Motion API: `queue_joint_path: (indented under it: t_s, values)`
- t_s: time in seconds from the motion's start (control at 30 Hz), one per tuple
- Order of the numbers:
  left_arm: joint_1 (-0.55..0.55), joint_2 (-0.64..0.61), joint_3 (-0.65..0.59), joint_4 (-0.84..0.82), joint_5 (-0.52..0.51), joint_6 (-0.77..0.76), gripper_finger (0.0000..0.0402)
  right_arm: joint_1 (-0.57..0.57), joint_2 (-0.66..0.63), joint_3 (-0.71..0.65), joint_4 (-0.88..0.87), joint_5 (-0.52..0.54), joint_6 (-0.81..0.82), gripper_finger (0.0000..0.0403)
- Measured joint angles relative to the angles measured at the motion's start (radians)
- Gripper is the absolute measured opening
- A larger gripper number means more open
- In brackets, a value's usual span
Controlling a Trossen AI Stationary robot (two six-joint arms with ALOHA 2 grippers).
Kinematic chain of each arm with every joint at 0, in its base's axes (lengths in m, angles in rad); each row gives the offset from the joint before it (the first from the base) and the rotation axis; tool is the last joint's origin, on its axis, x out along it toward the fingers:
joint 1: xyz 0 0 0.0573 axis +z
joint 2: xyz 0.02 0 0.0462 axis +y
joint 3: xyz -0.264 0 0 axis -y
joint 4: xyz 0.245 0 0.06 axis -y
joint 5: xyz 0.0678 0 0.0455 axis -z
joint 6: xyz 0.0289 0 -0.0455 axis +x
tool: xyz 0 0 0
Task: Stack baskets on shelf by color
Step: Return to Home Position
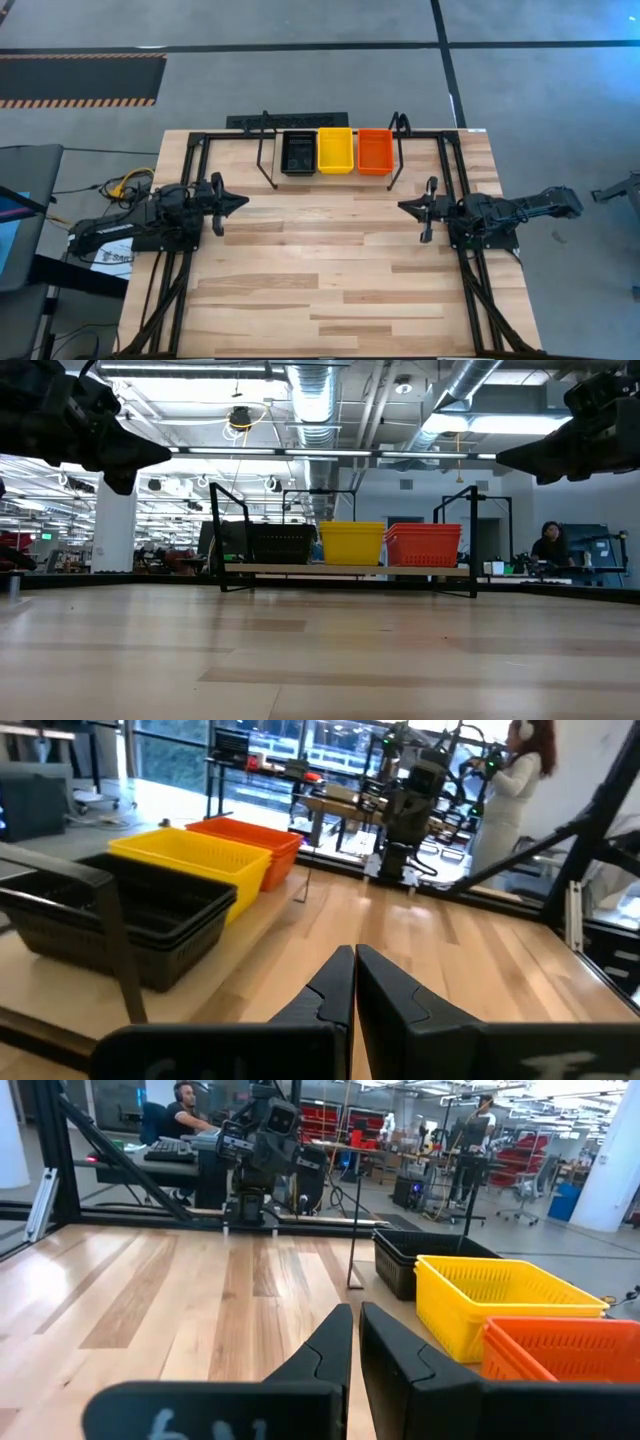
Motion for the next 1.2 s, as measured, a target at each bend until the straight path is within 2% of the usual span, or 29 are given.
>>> queue_joint_path:
  t_s: [0.2,0.43,0.63,0.73,1.2]
  values:
    - [-0.035,0.0,0.0,0.029,0.024,0.016,0.0,0.0,0.0,0.0,0.0,-0.001,0.0,0.0047]
    - [-0.148,0.0,0.0,0.041,0.02,0.003,0.0,0.0,0.0,0.0,0.0,-0.001,0.0,0.0047]
    - [-0.219,0.0,0.0,0.041,-0.101,0.053,0.0,0.0,0.0,0.0,0.0,-0.002,0.0,0.0047]
    - [-0.229,0.0,0.0,0.036,-0.142,0.059,0.0,0.0,0.0,0.0,0.0,-0.002,0.0,0.0047]
    - [-0.23,0.001,0.0,-0.016,-0.163,0.025,0.0,0.0,0.0,0.0,0.0,-0.003,0.004,0.0047]
